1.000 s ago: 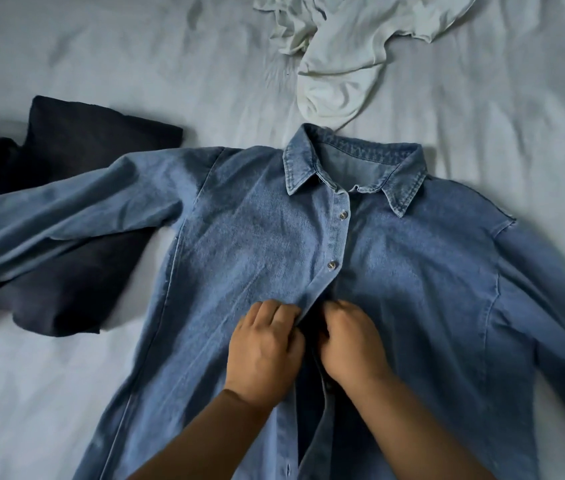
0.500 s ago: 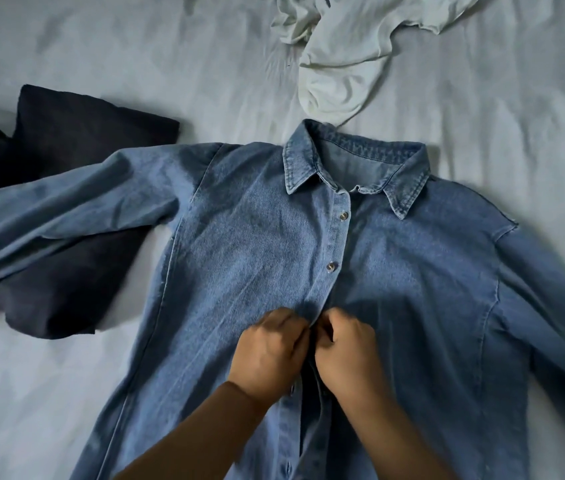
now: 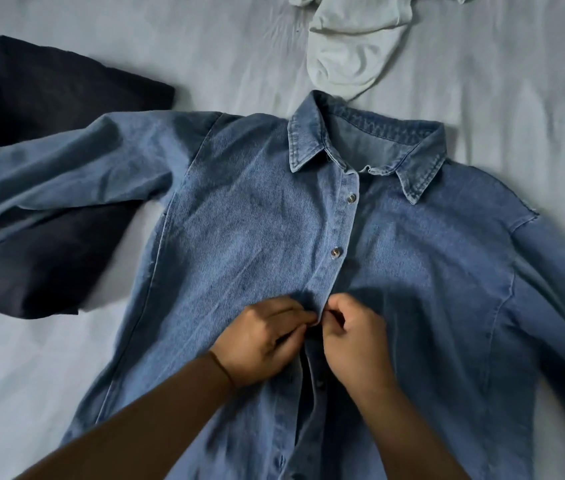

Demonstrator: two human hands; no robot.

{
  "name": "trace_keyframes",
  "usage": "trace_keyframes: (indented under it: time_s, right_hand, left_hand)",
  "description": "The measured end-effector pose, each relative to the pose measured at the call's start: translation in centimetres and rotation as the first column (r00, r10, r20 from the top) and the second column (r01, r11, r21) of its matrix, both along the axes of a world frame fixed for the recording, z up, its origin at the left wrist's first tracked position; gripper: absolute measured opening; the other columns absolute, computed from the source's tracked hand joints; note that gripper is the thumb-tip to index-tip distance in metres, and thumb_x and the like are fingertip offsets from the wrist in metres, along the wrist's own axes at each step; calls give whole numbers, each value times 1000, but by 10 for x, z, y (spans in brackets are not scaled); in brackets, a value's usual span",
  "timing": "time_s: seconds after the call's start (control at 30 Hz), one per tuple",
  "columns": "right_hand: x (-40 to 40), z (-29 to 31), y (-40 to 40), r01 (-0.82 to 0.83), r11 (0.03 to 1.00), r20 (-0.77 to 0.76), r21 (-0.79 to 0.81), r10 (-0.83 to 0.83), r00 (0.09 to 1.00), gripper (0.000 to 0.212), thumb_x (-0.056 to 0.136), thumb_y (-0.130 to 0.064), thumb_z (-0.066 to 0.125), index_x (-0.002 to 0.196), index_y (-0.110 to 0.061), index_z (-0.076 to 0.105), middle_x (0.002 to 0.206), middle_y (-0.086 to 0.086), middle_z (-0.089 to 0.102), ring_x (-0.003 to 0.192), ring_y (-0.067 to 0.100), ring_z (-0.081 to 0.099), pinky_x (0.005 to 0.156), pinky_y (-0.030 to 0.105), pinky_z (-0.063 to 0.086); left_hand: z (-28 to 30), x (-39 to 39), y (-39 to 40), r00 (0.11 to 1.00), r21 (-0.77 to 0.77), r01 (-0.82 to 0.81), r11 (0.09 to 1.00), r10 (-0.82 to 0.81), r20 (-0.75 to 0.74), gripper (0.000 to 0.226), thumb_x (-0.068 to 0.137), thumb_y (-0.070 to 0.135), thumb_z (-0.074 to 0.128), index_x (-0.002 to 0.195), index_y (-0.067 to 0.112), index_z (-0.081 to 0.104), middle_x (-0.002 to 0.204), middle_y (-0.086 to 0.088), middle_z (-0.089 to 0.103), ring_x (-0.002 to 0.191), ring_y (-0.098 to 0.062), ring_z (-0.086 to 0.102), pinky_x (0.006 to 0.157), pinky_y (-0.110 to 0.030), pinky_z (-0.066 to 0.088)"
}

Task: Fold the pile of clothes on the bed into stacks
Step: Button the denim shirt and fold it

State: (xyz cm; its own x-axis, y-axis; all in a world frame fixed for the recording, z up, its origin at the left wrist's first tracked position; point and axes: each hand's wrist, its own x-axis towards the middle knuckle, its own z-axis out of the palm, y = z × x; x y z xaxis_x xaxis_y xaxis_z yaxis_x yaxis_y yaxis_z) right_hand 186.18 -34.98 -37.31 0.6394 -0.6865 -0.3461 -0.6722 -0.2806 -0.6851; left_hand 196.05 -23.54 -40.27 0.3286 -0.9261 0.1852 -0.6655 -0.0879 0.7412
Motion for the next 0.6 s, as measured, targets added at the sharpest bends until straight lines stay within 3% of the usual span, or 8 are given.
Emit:
trace_keyframes:
  time_s: [0.07,0.13,0.27,0.4,0.5,0.6]
  right_hand:
    - [0,-1,-3,-38,999,-16,24,39,999,10,83,1,56,80,-4,63,74,9,67,72,26,61,69,34,47]
    - [0,-1,-9,-65,995,-31,74,68,997,11,85,-2,57,77,-7,62,70,4,64,67,20,59,60,21,44]
    - [3,2,-24,-70,967,-61,245,87,994,20,87,-6,58,74,-22,59,62,-11,58,59,0,53,55,8,40]
    - [7,3,-25,-99,963,-86,249,123,989,19,84,-3,55,80,-21,55,66,-6,59,60,5,53,55,15,38]
    - [6,5,-19,-106,966,-68,237,126,990,26,84,-1,51,100,-19,45,75,4,59,67,16,55,59,26,43]
    - [4,6,-16,-47,962,-32,270,57,998,35,85,2,47,103,-28,41,79,6,62,70,17,57,67,34,47]
  left_hand:
    - [-1,8,0,999,2,47,999,-47,1,22,88,13,52,106,16,63,102,-4,61,85,-15,62,79,-19,49]
    - [-1,16,-6,997,-5,73,997,-73,28,20,88,15,52,105,22,58,105,2,55,84,-16,62,73,-23,51]
    - [0,28,-23,962,-67,210,975,-194,191,9,93,19,49,100,19,55,96,-7,62,80,-21,60,67,-30,50]
    - [-4,38,-31,912,-71,307,949,-272,307,16,95,19,47,96,10,61,89,-10,64,79,-26,55,67,-35,52]
    - [-7,43,-37,891,-34,364,931,-337,305,24,92,18,50,90,4,68,86,-12,65,76,-25,51,64,-35,49]
    - [-6,50,-41,876,-40,421,906,-394,279,36,97,22,42,89,2,70,86,-12,65,73,-25,52,64,-34,47]
